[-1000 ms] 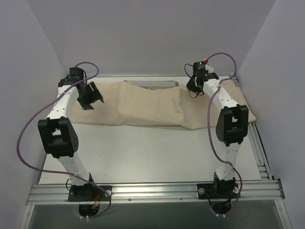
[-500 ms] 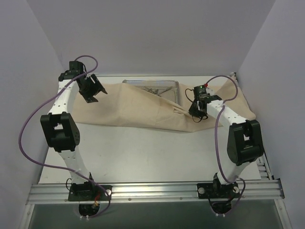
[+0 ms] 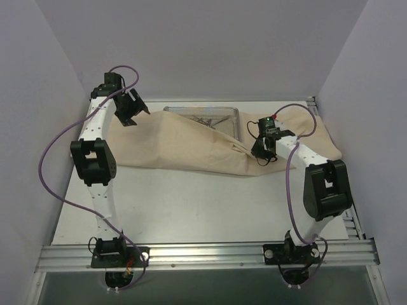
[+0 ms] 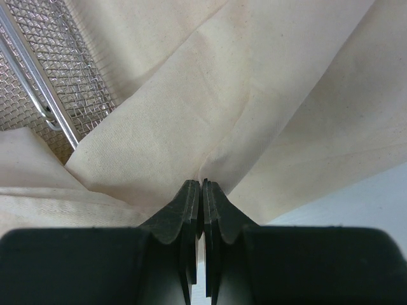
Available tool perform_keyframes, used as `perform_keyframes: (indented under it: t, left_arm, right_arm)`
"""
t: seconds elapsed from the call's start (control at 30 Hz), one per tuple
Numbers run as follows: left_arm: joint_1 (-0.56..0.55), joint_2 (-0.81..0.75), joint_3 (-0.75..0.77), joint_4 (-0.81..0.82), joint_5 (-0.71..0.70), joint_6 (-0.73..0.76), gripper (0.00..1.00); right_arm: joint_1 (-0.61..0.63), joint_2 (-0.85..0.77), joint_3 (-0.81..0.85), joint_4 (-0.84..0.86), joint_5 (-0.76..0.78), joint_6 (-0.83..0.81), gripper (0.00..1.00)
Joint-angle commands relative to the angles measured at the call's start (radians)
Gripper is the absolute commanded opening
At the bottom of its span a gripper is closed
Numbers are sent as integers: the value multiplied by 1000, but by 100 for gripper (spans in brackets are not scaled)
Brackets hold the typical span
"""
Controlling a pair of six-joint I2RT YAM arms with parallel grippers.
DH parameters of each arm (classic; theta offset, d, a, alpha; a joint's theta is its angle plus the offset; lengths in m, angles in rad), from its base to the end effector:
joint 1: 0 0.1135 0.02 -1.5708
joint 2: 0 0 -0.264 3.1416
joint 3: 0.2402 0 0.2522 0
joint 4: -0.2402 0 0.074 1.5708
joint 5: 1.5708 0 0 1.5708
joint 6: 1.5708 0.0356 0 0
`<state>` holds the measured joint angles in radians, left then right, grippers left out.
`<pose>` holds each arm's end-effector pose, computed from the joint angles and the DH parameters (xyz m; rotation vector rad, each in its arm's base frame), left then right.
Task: Open and lay out the surgical kit
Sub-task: Open the surgical kit at the center of the board.
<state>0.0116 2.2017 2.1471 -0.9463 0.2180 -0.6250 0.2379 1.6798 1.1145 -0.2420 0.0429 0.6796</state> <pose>0.4823 -0.0021 0.2816 -0.7396 2.5127 -0.5046 0.3536 0.0842 0.2162 0.5486 2.3485 0.3823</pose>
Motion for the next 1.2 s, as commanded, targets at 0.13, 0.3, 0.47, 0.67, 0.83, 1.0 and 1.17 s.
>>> perform_keyframes:
  t: [0.13, 0.3, 0.47, 0.67, 0.83, 1.0, 1.17]
  left_arm:
    - [-1, 220, 282, -19, -40, -57, 83]
    - [-45, 308, 416, -37, -95, -139, 85]
    - [-56, 357, 482, -52, -121, -284, 93]
    - [-30, 391, 499, -34, -105, -461, 96]
    - [-24, 441, 533, -48, -48, -554, 97]
    - [-22, 492, 580, -16, -29, -594, 96]
    - [-24, 510, 599, 3, -49, -587, 97]
  right_arm:
    - [15, -20, 39, -42, -2, -3, 0]
    - [24, -29, 27, -45, 8, -9, 0]
    - [24, -38, -1, -25, 5, -5, 0]
    - [28, -54, -25, -3, 2, 1, 0]
    - [28, -69, -58, 17, -5, 15, 0]
    - [28, -80, -76, 33, -5, 23, 0]
    - [31, -78, -91, 47, -9, 28, 0]
